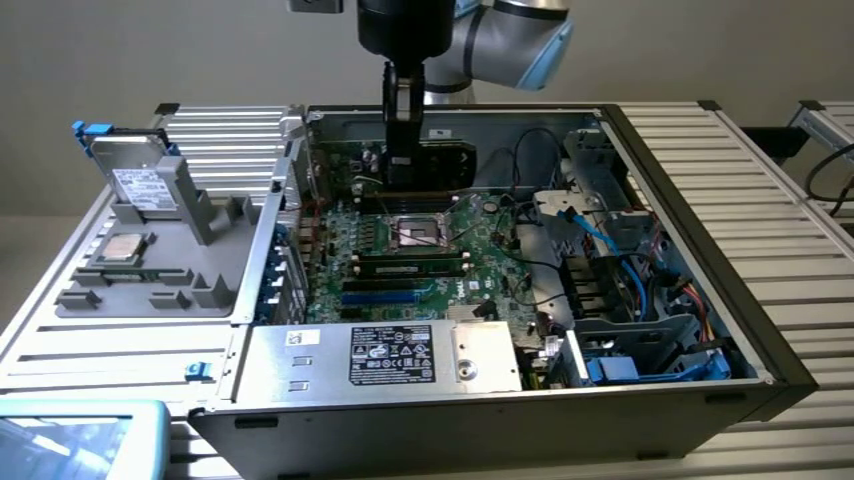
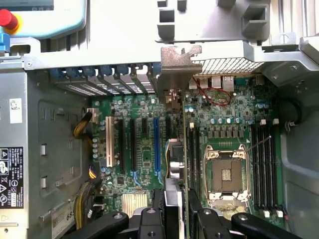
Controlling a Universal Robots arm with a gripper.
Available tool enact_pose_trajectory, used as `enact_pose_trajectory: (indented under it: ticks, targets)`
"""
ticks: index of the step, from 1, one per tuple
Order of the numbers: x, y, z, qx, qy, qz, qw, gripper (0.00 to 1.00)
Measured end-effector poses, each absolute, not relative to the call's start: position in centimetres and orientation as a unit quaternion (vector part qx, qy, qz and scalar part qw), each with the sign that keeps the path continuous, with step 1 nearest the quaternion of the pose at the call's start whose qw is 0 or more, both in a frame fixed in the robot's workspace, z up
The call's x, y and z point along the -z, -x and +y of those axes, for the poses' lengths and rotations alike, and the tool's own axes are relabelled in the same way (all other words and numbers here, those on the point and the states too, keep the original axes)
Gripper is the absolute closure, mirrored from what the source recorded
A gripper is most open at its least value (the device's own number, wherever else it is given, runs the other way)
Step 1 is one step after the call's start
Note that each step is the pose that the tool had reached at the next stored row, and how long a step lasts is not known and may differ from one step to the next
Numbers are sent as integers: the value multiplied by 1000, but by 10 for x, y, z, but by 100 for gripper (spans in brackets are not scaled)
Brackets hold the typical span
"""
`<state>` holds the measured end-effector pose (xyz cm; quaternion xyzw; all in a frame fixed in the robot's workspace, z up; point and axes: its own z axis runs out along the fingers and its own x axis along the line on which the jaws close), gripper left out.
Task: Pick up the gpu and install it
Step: 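Insert the gpu into the slot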
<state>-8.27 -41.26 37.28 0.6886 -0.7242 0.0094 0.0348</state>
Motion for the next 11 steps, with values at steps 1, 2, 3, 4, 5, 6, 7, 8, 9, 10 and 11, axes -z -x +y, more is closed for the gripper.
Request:
enact_pose_trajectory:
  ticks: [1,2,3,4,5,6,7,8,9,10,11]
  targets:
    - [-372,83,-412,-10,-689,-724,35,70]
    - [-371,84,-412,-11,-690,-723,36,70]
    - [-370,85,-412,-11,-691,-722,37,70]
    - [-369,86,-411,-12,-694,-719,37,70]
    - [-369,86,-411,-13,-696,-717,37,70]
    - [-369,86,-411,-13,-699,-714,37,70]
    - [-368,86,-411,-13,-700,-713,37,70]
    - [-368,86,-411,-13,-701,-712,37,70]
    - [-368,86,-411,-13,-701,-712,37,70]
    - [-366,86,-411,-13,-701,-712,37,70]
    - [-365,86,-411,-13,-701,-712,37,70]
